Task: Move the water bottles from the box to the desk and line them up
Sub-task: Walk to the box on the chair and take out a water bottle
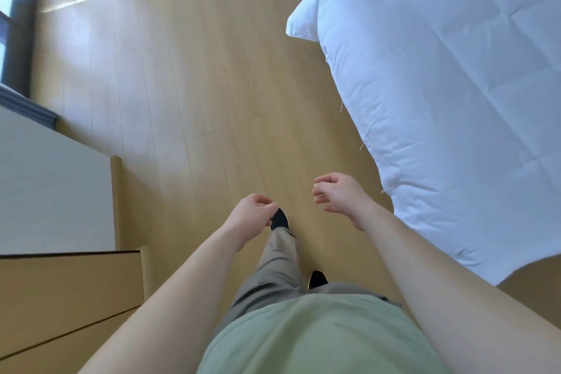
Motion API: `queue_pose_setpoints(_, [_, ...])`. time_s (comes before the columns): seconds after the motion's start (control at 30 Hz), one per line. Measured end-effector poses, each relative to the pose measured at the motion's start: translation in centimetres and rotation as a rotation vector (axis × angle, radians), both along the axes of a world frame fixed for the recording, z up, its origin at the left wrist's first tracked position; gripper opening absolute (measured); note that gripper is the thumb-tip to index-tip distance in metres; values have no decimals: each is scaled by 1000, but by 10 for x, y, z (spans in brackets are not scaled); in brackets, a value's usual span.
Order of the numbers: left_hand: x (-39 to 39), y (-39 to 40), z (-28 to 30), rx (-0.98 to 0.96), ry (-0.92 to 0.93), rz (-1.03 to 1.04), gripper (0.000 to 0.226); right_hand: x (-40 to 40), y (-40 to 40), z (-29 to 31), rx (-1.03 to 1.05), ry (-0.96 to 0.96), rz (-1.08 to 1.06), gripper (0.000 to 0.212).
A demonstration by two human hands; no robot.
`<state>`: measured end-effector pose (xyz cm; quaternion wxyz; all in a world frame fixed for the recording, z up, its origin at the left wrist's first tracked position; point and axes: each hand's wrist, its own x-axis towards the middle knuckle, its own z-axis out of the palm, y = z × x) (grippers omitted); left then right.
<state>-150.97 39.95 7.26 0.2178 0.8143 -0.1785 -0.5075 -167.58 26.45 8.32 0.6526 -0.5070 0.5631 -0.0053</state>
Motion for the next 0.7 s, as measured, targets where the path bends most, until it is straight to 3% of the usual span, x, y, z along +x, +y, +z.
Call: queue_pose_setpoints(0.7, [265, -248, -12, 7, 49, -16, 33, 267, -244, 7, -18, 65, 15, 20])
